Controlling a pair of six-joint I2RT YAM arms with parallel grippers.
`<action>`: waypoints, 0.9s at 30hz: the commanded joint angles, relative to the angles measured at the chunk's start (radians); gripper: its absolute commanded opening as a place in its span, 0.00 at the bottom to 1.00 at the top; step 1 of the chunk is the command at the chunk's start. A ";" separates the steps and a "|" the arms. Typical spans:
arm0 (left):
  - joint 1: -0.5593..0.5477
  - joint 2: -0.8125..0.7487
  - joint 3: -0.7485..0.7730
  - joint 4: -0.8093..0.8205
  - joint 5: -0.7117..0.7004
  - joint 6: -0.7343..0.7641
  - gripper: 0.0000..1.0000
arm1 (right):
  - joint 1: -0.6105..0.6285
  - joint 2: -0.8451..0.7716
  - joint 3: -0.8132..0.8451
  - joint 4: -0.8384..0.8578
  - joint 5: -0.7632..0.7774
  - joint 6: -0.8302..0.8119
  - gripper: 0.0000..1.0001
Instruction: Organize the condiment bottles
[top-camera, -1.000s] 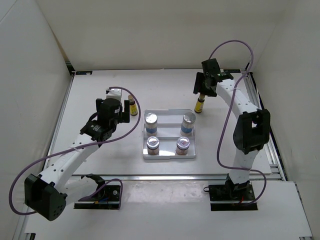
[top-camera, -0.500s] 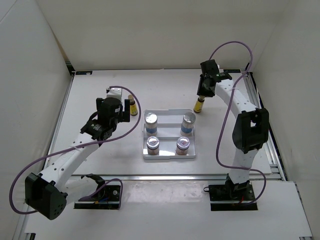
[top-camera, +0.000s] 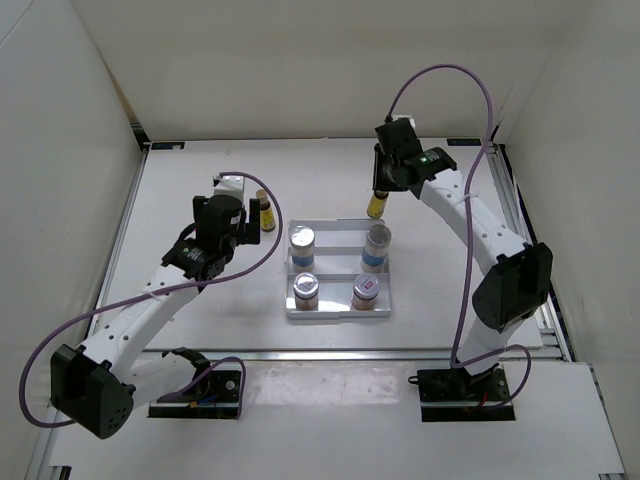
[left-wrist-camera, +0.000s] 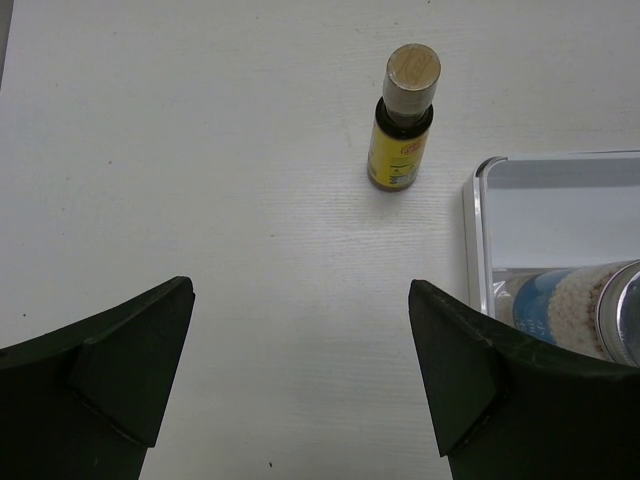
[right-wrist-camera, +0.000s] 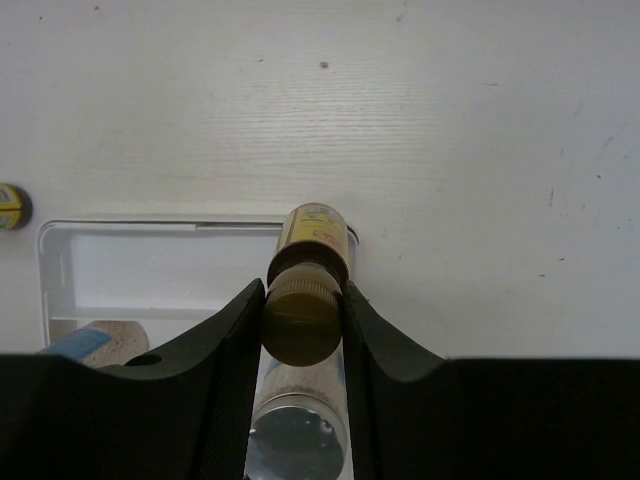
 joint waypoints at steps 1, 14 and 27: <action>0.000 0.002 0.036 0.016 -0.012 0.004 0.99 | 0.019 -0.016 -0.006 0.027 0.020 0.008 0.00; 0.000 0.011 0.036 0.016 -0.012 0.004 0.99 | 0.057 0.076 -0.087 0.037 0.020 0.059 0.04; 0.000 0.031 0.036 0.016 -0.030 -0.009 0.99 | 0.155 -0.070 -0.136 0.034 0.265 0.134 1.00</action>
